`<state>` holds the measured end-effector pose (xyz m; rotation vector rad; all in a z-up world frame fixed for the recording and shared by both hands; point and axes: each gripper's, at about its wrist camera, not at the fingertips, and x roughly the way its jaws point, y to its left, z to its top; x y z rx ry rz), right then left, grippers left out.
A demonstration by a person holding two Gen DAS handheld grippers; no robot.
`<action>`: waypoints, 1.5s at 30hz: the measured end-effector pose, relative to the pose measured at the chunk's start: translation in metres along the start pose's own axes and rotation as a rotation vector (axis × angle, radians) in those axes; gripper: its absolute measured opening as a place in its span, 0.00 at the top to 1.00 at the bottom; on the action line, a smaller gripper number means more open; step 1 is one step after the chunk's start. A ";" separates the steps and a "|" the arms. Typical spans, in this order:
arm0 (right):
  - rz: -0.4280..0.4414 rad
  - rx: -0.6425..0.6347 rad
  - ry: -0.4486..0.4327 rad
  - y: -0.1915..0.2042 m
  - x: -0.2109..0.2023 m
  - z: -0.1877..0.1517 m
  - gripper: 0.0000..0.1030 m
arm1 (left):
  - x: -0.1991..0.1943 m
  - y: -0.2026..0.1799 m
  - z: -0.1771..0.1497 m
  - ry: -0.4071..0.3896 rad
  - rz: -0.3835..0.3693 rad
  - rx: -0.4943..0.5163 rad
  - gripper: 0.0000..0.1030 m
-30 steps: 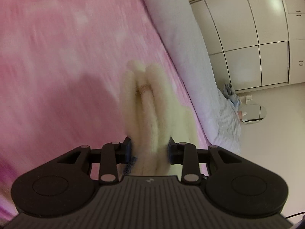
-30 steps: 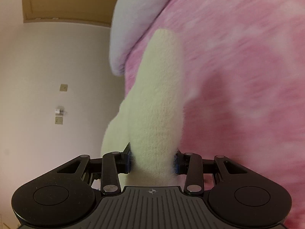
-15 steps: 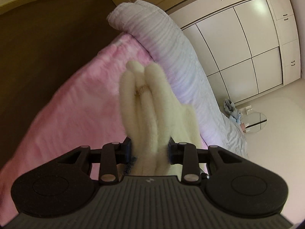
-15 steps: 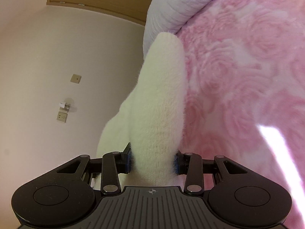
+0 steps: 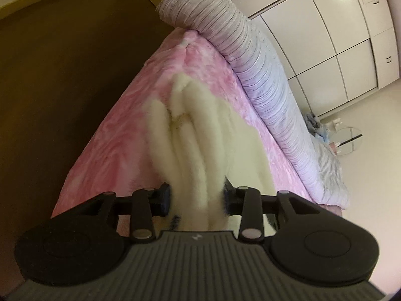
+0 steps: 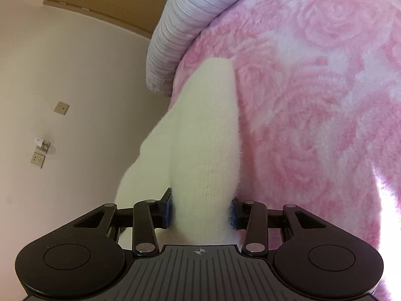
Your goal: Fold clothes
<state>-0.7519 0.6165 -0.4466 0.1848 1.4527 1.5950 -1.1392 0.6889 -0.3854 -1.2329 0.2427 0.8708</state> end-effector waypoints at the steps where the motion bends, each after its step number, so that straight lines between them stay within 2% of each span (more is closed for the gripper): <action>1: -0.010 0.005 -0.002 -0.001 0.000 0.000 0.59 | -0.002 -0.001 0.000 -0.002 0.008 0.003 0.64; 2: -0.025 0.017 0.002 0.000 0.000 0.000 0.54 | -0.004 -0.002 0.000 -0.004 0.015 0.006 0.64; 5: -0.127 0.012 0.010 0.025 -0.017 0.013 0.51 | -0.015 -0.008 -0.003 -0.019 0.053 0.022 0.67; 8: -0.269 -0.106 -0.057 0.056 -0.054 0.010 0.50 | -0.057 -0.040 -0.023 -0.111 0.167 0.101 0.73; 11: -0.403 -0.258 -0.097 0.087 -0.085 -0.011 0.51 | -0.090 -0.080 -0.048 -0.185 0.278 0.250 0.83; 13: -0.421 -0.346 -0.104 0.105 -0.097 -0.033 0.54 | -0.096 -0.099 -0.068 -0.187 0.298 0.328 0.90; 14: -0.434 -0.384 -0.093 0.112 -0.095 -0.044 0.58 | -0.093 -0.102 -0.077 -0.169 0.298 0.349 0.93; 16: -0.471 -0.451 -0.066 0.121 -0.086 -0.067 0.65 | -0.079 -0.098 -0.091 -0.124 0.306 0.361 0.97; 18: -0.507 -0.472 -0.036 0.118 -0.074 -0.086 0.73 | -0.064 -0.085 -0.099 -0.102 0.349 0.359 1.00; 21: -0.501 -0.463 -0.005 0.106 -0.060 -0.103 0.76 | -0.049 -0.062 -0.103 -0.096 0.371 0.333 0.97; 23: -0.505 -0.523 0.050 0.106 -0.046 -0.109 0.76 | -0.045 -0.061 -0.100 -0.090 0.377 0.345 0.97; 25: -0.524 -0.561 0.057 0.107 -0.042 -0.115 0.75 | -0.041 -0.063 -0.096 -0.076 0.386 0.368 0.97; 28: -0.528 -0.498 0.060 0.111 -0.049 -0.109 0.74 | -0.049 -0.072 -0.092 -0.049 0.397 0.379 0.98; 31: -0.529 -0.520 0.033 0.119 -0.063 -0.111 0.74 | -0.055 -0.084 -0.097 -0.046 0.412 0.421 0.97; 33: -0.536 -0.538 0.035 0.121 -0.067 -0.115 0.74 | -0.051 -0.079 -0.104 -0.039 0.427 0.429 0.98; 36: -0.554 -0.571 0.075 0.107 -0.050 -0.123 0.74 | -0.037 -0.068 -0.100 -0.041 0.421 0.379 0.97; 38: -0.574 -0.592 0.108 0.110 -0.044 -0.121 0.73 | -0.035 -0.073 -0.093 -0.018 0.438 0.368 0.98; 40: -0.597 -0.560 0.138 0.118 -0.048 -0.117 0.73 | -0.039 -0.085 -0.088 0.021 0.473 0.359 0.97; 42: -0.617 -0.511 0.156 0.128 -0.060 -0.111 0.71 | -0.049 -0.101 -0.086 0.060 0.522 0.340 0.91; 44: -0.637 -0.501 0.201 0.139 -0.075 -0.112 0.65 | -0.063 -0.122 -0.090 0.078 0.597 0.359 0.61; 45: -0.646 -0.502 0.228 0.144 -0.083 -0.113 0.59 | -0.070 -0.133 -0.093 0.081 0.636 0.382 0.59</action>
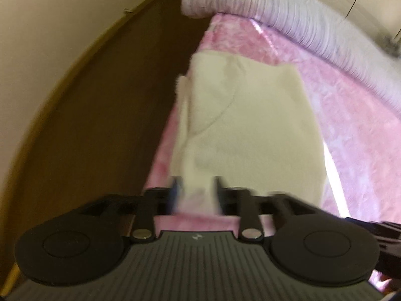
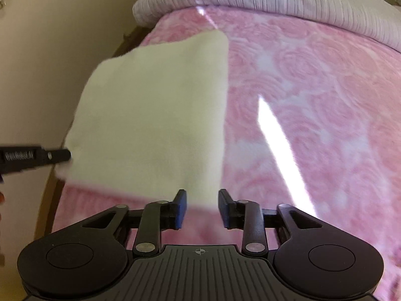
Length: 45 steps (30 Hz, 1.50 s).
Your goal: Fold clothes
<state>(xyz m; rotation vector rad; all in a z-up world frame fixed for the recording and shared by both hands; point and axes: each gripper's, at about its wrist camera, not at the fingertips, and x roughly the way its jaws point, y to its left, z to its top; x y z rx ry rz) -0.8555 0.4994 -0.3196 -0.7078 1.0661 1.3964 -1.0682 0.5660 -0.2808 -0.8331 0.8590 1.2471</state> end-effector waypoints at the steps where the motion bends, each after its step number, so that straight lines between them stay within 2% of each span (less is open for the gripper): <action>1: -0.008 -0.020 0.022 0.001 -0.009 -0.002 0.57 | -0.010 -0.005 -0.001 0.006 0.031 0.025 0.59; 4: -0.048 -0.111 0.062 0.007 -0.032 -0.010 0.54 | -0.033 -0.018 -0.005 0.067 0.085 0.062 0.59; 7: -0.104 -0.192 0.042 0.016 -0.058 -0.020 0.53 | -0.055 -0.024 -0.015 0.093 0.104 0.077 0.52; 9: -0.093 -0.185 0.026 0.016 -0.075 -0.020 0.52 | -0.070 -0.026 -0.022 0.091 0.115 0.087 0.51; 14: -0.057 -0.138 -0.036 0.017 -0.114 -0.012 0.51 | -0.113 -0.039 -0.030 0.016 0.147 0.102 0.51; 17: -0.022 -0.097 -0.091 0.019 -0.137 -0.008 0.51 | -0.140 -0.042 -0.034 -0.041 0.104 0.096 0.51; 21: 0.042 -0.007 -0.158 0.014 -0.165 -0.008 0.51 | -0.164 -0.051 -0.034 -0.080 0.058 0.086 0.53; 23: 0.075 -0.024 -0.141 0.013 -0.176 -0.004 0.51 | -0.172 -0.056 -0.034 -0.071 0.043 0.072 0.54; 25: 0.058 -0.031 -0.121 0.011 -0.182 -0.003 0.51 | -0.177 -0.060 -0.035 -0.056 0.040 0.059 0.56; 27: 0.033 -0.044 -0.105 0.009 -0.186 -0.003 0.51 | -0.181 -0.066 -0.036 -0.044 0.057 0.054 0.56; 33: 0.031 -0.076 -0.095 0.000 -0.197 -0.007 0.51 | -0.196 -0.084 -0.039 -0.052 0.092 0.043 0.56; 45: 0.035 -0.209 -0.022 -0.027 -0.210 -0.012 0.51 | -0.206 -0.123 -0.057 0.002 0.148 -0.061 0.56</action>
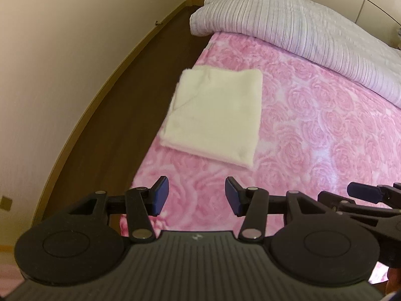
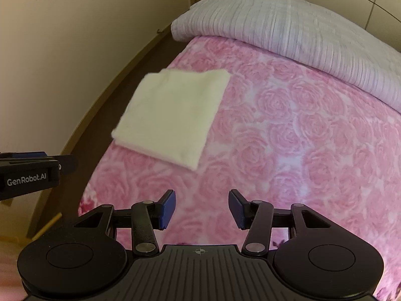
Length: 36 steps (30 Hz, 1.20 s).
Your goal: Fold clothes
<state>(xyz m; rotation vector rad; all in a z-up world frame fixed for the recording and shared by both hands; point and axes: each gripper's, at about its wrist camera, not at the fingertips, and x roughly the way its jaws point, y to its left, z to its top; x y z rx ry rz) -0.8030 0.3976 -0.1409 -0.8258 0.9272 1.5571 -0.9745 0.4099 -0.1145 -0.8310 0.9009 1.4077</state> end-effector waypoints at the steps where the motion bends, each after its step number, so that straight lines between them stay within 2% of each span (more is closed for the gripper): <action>1: 0.002 -0.010 0.006 -0.003 -0.001 0.000 0.51 | -0.001 -0.003 -0.002 0.004 0.004 -0.007 0.56; 8: 0.027 -0.082 0.062 -0.022 -0.005 -0.001 0.51 | -0.008 -0.025 -0.009 0.020 0.033 -0.063 0.56; 19: 0.044 -0.158 0.063 -0.051 -0.011 0.015 0.51 | -0.019 -0.057 -0.013 0.022 0.071 -0.153 0.56; 36: 0.076 -0.246 0.098 -0.075 0.005 0.045 0.51 | -0.009 -0.076 -0.002 0.040 0.096 -0.267 0.56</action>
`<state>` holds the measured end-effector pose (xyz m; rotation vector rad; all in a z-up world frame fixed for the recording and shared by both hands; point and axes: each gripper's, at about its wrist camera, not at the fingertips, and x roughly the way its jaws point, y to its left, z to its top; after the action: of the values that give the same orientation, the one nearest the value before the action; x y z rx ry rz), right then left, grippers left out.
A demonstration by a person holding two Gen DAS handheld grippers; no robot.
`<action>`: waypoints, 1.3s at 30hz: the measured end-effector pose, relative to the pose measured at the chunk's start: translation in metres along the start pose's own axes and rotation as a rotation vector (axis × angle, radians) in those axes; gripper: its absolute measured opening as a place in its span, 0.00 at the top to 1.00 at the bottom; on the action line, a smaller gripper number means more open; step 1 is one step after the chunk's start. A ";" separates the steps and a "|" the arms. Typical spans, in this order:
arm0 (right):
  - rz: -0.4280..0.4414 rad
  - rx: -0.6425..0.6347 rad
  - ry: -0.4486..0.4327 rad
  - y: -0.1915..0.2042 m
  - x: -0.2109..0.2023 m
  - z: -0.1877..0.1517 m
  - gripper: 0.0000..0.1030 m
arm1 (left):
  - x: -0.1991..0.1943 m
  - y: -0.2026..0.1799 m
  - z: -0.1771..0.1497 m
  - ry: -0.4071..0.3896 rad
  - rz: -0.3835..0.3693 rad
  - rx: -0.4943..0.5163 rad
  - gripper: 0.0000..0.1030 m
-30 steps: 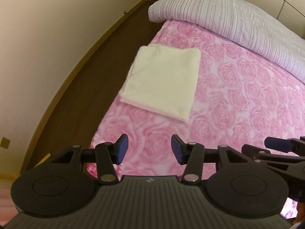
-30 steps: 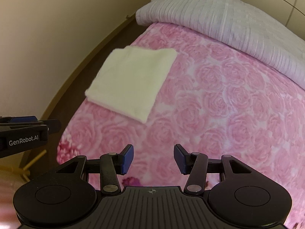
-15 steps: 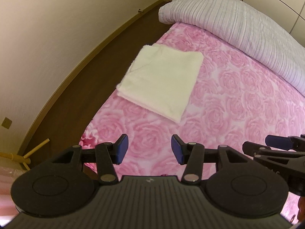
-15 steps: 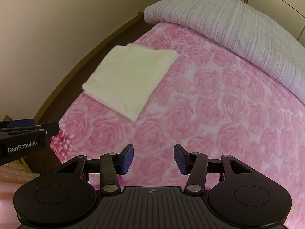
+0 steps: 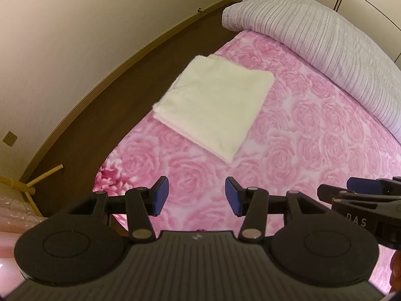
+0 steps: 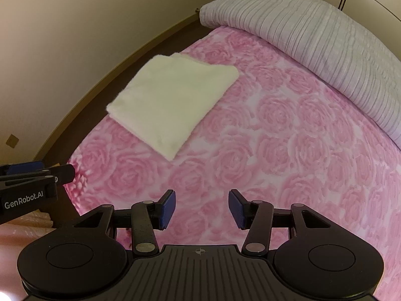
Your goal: Fold clothes
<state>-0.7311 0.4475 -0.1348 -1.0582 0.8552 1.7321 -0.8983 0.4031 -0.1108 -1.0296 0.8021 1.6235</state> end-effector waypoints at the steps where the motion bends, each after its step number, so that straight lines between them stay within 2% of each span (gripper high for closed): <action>1: 0.000 -0.001 0.001 -0.002 0.001 0.002 0.51 | 0.001 -0.002 0.001 0.001 0.000 -0.003 0.56; 12: -0.002 0.017 0.028 -0.032 0.022 0.034 0.51 | 0.025 -0.024 0.027 0.020 -0.008 0.000 0.56; 23: 0.009 0.010 0.050 -0.040 0.046 0.061 0.51 | 0.049 -0.030 0.045 0.043 0.001 -0.012 0.56; 39: 0.013 0.017 0.087 -0.045 0.066 0.073 0.51 | 0.070 -0.034 0.052 0.073 0.018 0.004 0.56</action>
<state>-0.7246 0.5492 -0.1708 -1.1260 0.9307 1.6969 -0.8872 0.4859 -0.1536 -1.0868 0.8657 1.6061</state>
